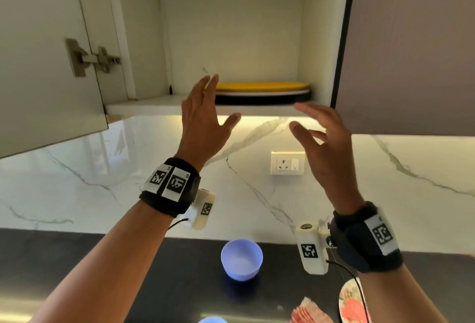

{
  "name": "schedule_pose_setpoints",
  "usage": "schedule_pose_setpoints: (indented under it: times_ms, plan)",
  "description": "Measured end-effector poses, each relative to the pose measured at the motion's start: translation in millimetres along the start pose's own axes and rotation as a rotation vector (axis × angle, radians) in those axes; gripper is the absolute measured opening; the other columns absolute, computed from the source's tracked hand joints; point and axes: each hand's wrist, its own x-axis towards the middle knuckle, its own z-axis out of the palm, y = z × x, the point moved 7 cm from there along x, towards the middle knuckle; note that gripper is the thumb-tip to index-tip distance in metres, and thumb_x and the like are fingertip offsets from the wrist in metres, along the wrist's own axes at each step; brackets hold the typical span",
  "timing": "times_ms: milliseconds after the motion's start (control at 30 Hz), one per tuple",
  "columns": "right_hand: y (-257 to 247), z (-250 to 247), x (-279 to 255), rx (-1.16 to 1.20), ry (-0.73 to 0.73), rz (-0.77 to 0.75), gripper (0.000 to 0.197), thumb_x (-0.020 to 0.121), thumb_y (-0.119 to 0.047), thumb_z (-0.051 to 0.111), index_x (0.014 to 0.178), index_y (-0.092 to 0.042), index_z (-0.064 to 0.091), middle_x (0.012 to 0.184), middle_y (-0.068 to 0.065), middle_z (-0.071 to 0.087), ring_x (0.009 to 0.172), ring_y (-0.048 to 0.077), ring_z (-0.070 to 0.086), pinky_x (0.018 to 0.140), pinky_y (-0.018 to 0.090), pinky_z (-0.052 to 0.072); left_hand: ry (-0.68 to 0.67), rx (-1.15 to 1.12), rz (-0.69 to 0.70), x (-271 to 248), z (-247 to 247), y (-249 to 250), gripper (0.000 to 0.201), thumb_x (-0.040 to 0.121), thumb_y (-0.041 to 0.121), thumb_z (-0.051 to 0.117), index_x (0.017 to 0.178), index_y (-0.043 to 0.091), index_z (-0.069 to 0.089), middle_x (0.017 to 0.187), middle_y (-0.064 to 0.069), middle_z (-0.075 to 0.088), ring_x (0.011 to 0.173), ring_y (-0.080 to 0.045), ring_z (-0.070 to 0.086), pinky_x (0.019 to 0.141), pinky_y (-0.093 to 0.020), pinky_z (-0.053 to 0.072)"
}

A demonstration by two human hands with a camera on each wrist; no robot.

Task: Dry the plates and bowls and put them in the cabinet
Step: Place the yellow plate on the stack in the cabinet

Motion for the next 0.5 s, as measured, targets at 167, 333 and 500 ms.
schedule_pose_setpoints:
  times_ms: [167, 333, 500]
  plan:
    - [32.6, -22.7, -52.8, 0.006, 0.018, 0.169, 0.019, 0.094, -0.019, 0.069, 0.113, -0.021, 0.072, 0.117, -0.005, 0.069, 0.109, 0.003, 0.064, 0.086, 0.014, 0.048, 0.113, -0.173, -0.027, -63.7, 1.1, 11.7, 0.054, 0.085, 0.023, 0.069, 0.134, 0.008, 0.051, 0.134, 0.0, 0.05, 0.123, -0.007, 0.041, 0.112, -0.039, 0.034]
    - [137.0, -29.5, -149.9, -0.234, -0.256, 0.554, 0.02, 0.092, -0.034, 0.071, 0.108, -0.022, 0.074, 0.103, -0.008, 0.074, 0.1, 0.007, 0.069, 0.096, 0.031, 0.052, -0.114, -0.256, -0.229, -159.9, 60.1, -7.2, 0.045, 0.085, 0.021, 0.07, 0.127, 0.015, 0.054, 0.125, 0.014, 0.046, 0.115, -0.007, 0.045, 0.103, -0.052, 0.043]
    - [228.2, -32.4, -282.9, -0.522, -0.665, 0.928, 0.041, 0.089, -0.049, 0.066, 0.109, -0.013, 0.072, 0.108, 0.002, 0.072, 0.104, 0.02, 0.066, 0.095, 0.038, 0.051, -0.326, -0.343, -0.457, -257.2, 124.2, -21.9, 0.038, 0.084, 0.025, 0.069, 0.119, 0.029, 0.052, 0.124, 0.01, 0.055, 0.116, -0.018, 0.052, 0.101, -0.051, 0.045]
